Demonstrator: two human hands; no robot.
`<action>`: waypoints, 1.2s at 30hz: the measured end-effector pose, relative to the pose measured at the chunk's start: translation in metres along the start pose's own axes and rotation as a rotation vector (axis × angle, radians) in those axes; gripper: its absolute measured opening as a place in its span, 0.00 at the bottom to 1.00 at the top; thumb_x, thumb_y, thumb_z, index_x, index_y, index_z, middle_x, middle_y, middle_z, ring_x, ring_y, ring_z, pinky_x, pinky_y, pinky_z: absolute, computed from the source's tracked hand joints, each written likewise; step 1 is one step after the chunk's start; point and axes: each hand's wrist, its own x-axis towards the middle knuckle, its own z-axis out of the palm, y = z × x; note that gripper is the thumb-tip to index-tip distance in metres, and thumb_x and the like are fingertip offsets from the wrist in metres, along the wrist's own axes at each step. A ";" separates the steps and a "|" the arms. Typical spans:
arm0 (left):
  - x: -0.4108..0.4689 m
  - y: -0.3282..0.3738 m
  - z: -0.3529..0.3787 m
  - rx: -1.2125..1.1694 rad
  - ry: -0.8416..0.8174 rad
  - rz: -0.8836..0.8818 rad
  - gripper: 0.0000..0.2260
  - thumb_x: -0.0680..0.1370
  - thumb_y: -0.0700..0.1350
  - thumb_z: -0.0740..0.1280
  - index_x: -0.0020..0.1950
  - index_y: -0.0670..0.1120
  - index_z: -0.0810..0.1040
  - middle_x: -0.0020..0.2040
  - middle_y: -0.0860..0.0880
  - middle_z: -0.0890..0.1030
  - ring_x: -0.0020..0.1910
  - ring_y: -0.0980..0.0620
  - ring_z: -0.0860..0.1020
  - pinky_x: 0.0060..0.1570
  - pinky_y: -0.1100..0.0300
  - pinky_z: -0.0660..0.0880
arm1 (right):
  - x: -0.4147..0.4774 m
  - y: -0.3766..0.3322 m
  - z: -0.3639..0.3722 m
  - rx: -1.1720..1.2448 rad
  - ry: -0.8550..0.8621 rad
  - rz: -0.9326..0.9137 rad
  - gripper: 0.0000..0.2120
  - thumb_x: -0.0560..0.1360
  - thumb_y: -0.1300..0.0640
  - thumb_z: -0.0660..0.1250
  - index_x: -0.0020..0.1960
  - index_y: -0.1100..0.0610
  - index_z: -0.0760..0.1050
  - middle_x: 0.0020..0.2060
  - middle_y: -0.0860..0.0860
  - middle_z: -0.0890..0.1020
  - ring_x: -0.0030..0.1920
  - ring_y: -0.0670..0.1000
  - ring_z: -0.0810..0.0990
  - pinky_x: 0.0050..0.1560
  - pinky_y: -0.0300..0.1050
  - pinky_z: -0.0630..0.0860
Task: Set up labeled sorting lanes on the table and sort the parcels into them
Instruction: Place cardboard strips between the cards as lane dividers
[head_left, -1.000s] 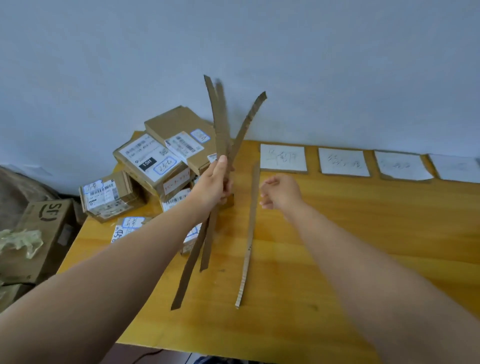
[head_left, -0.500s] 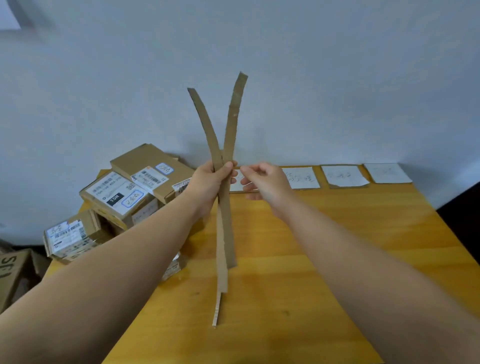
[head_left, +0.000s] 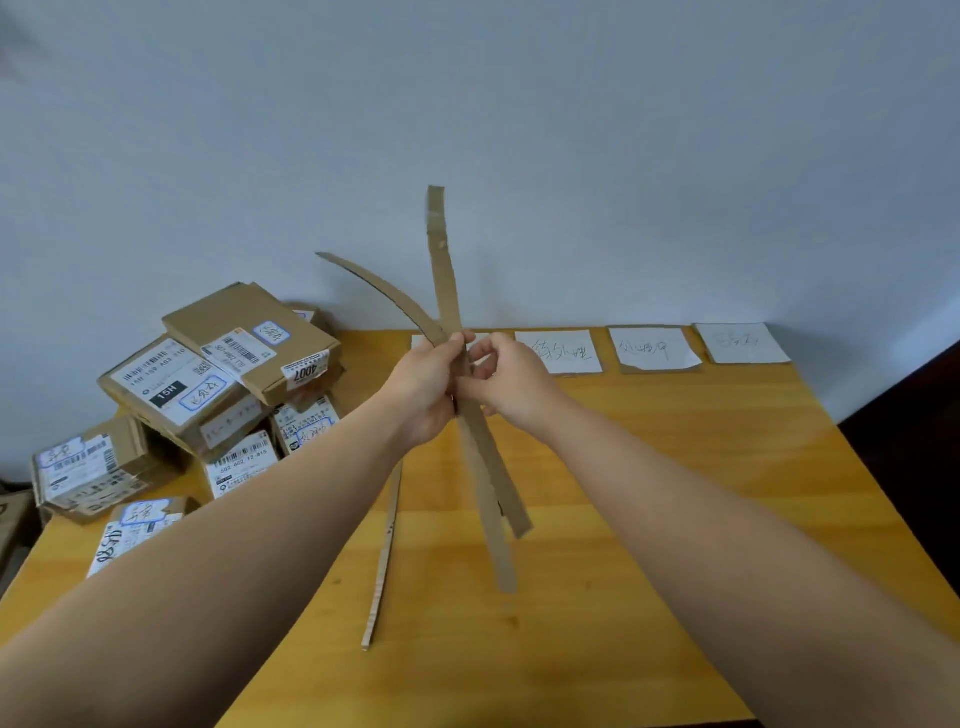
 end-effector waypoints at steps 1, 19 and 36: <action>-0.002 -0.003 0.004 0.015 -0.025 -0.006 0.07 0.83 0.45 0.57 0.55 0.46 0.73 0.45 0.47 0.77 0.41 0.48 0.78 0.38 0.50 0.78 | 0.000 0.005 -0.002 -0.014 -0.004 0.010 0.15 0.69 0.55 0.74 0.51 0.58 0.72 0.36 0.47 0.77 0.41 0.52 0.81 0.46 0.53 0.81; 0.019 -0.039 0.013 0.455 0.024 0.042 0.08 0.81 0.45 0.63 0.57 0.45 0.76 0.48 0.44 0.84 0.48 0.46 0.83 0.47 0.50 0.80 | 0.008 0.054 -0.046 0.222 -0.152 0.118 0.11 0.76 0.55 0.70 0.51 0.62 0.78 0.45 0.55 0.84 0.41 0.48 0.84 0.38 0.40 0.80; 0.037 -0.063 -0.051 0.482 0.195 0.107 0.09 0.83 0.41 0.57 0.62 0.48 0.68 0.50 0.42 0.82 0.41 0.44 0.82 0.42 0.52 0.82 | 0.025 0.146 0.005 0.296 0.233 0.447 0.01 0.79 0.62 0.63 0.49 0.59 0.73 0.40 0.51 0.80 0.46 0.52 0.80 0.47 0.44 0.76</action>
